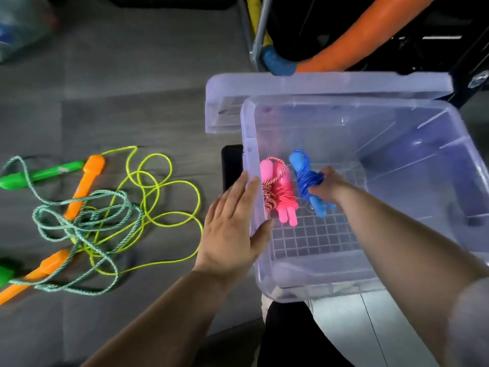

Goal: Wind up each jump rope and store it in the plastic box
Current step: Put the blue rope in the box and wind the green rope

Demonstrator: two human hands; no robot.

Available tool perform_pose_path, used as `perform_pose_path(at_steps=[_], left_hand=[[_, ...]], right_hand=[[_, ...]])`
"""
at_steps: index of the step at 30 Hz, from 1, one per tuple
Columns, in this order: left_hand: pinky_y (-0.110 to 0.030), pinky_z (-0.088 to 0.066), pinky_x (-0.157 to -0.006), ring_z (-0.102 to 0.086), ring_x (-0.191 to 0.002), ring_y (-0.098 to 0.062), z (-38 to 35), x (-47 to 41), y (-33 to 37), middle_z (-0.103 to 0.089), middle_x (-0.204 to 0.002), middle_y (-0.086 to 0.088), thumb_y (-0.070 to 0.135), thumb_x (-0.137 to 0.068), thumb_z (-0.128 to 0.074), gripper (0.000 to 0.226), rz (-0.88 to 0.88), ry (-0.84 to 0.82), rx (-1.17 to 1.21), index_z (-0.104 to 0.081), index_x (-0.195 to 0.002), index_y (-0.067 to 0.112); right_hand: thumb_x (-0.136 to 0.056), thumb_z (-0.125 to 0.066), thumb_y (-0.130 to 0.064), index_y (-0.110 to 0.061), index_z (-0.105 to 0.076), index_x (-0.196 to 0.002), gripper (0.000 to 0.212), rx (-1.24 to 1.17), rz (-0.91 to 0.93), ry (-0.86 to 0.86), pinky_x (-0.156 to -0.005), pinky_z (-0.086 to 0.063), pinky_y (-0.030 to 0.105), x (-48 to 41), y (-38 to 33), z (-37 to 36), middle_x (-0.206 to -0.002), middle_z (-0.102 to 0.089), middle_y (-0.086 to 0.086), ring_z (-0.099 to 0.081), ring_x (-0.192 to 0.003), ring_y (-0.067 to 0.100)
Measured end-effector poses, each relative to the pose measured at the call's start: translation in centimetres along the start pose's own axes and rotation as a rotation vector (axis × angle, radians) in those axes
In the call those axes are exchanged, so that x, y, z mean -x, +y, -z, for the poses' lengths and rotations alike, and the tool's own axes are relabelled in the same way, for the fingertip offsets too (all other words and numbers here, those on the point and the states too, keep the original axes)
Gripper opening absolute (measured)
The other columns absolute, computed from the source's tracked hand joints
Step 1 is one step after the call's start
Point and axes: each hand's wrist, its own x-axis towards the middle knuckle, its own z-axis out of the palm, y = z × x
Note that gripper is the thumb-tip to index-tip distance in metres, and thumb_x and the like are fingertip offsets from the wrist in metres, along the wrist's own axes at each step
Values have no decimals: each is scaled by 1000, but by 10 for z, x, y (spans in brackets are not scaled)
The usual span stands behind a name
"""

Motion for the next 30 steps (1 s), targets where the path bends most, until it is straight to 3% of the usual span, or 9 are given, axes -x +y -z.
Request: perform_pose_path(at_steps=[6, 9, 12, 14, 17, 21, 25, 27, 30], left_hand=[[-27, -25, -96, -33, -121, -16, -11, -1, -10, -30, -134, -3, 53, -90, -24, 55, -111, 101, 73, -29, -130, 15], [-27, -24, -97, -32, -122, -16, -13, 1, -10, -30, -134, -2, 49, -89, -32, 53, -103, 133, 70, -29, -130, 15], [-31, -22, -98, -32, -122, -15, -13, 1, -9, -30, -135, 0, 48, -88, -33, 53, -78, 119, 58, -28, -131, 18], [-34, -22, -99, -33, -121, -15, -11, 1, -8, -30, -135, 1, 56, -90, -19, 57, -66, 106, 30, -28, -131, 17], [-36, -27, -103, -34, -120, -14, -8, 1, -7, -37, -136, -1, 58, -89, -12, 61, -57, 93, -3, -30, -131, 17], [-55, -25, -97, -35, -118, -13, 3, 3, 2, -54, -132, -11, 58, -90, -12, 63, -12, 23, -154, -36, -130, 16], [-25, -12, -112, -23, -137, -10, 44, 3, 10, -28, -151, 6, 68, -68, -22, 84, 54, -268, -180, -27, -141, 27], [-17, -16, -105, -32, -133, -10, 76, 16, 8, -36, -145, 10, 72, -66, -21, 83, 63, -371, -183, -36, -136, 31], [-13, -35, -91, -50, -117, -6, 135, 50, 2, -55, -128, 10, 55, -83, -42, 49, 177, -464, -136, -50, -125, 30]], right_hand=[[-86, -50, -13, -5, -45, -85, 9, -93, -36, 7, -46, -28, 23, -18, 17, -20, -60, -51, 6, -45, -59, 20], [-67, -48, -27, -7, -48, -65, 20, -56, -49, -158, -49, -31, 24, -10, 12, -15, -38, -51, 0, -42, -51, 18], [-69, -47, -30, -1, -53, -93, 38, -34, -71, -160, -59, -37, 27, -12, 13, -21, -73, -57, 11, -51, -66, 23], [-87, -45, -19, -2, -29, -133, 52, 3, -109, -84, -80, -43, 37, -20, 19, -29, -115, -55, 21, -55, -101, 33], [-91, -41, -13, -9, 2, -144, 69, 74, -134, -8, -104, -33, 44, -26, 21, -31, -144, -32, 20, -37, -129, 36], [-91, -42, -11, -4, -12, -142, 60, 159, -117, -13, -105, -33, 42, -13, 12, -14, -146, -28, 22, -36, -130, 37], [-89, -38, -3, 4, -48, -121, 34, 276, 15, 48, -83, -41, 36, 28, -18, 9, -125, -52, 28, -54, -105, 35], [-88, -38, -2, 5, -56, -108, 27, 229, 90, 151, -78, -43, 36, 58, -35, 14, -113, -58, 29, -57, -101, 40], [-88, -41, -7, 2, -61, -90, 22, 138, 237, 263, -75, -44, 37, 117, -58, 15, -105, -63, 27, -59, -93, 40]])
